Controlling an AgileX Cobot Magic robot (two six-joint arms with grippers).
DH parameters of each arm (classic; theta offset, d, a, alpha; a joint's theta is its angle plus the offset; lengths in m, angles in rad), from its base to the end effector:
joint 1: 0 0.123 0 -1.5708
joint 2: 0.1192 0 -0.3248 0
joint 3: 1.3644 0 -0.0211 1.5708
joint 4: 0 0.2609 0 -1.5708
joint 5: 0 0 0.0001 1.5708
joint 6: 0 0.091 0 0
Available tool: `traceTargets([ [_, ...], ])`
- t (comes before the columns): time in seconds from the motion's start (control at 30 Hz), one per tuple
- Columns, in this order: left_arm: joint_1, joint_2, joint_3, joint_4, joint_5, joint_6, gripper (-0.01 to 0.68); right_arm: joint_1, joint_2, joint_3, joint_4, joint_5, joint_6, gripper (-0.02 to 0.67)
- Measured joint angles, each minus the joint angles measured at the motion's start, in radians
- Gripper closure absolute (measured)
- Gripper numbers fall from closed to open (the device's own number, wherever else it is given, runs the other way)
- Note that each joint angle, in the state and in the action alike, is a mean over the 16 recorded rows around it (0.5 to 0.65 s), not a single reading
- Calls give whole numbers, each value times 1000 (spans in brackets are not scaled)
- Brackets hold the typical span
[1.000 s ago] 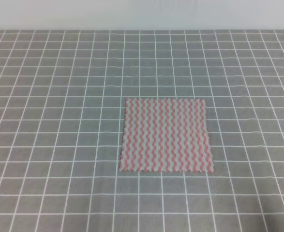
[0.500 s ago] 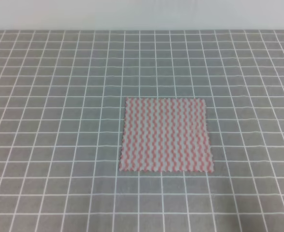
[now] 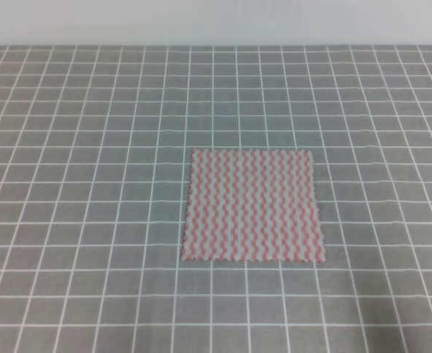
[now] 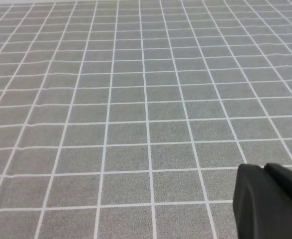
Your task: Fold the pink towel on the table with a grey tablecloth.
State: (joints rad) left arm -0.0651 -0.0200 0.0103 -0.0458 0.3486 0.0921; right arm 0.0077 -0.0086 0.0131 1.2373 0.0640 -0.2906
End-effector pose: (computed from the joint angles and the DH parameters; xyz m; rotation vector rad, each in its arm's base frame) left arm 0.0224 -0.0029 0.1787 0.1150 1.8186 -0.0256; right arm 0.0261 0.0058 0.2070 0.6619 1.4170 0.8052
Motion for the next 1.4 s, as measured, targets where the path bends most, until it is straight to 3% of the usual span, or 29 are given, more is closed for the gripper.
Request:
traceTargets([
  [0.4,0,-3,1,24,-7,4,675,0,166,-96,-12,74,-252,666],
  [0.7,-1,-8,9,225,-27,19,675,0,457,-318,-14,133,-456,666],
  [1.03,-1,-14,13,374,-52,9,675,0,712,-473,20,205,-565,666],
  [1.17,-1,-16,15,294,-128,-110,675,0,760,-490,36,243,-630,666],
  [1.4,-1,-16,15,94,-361,-453,675,0,789,-492,102,259,-732,666],
])
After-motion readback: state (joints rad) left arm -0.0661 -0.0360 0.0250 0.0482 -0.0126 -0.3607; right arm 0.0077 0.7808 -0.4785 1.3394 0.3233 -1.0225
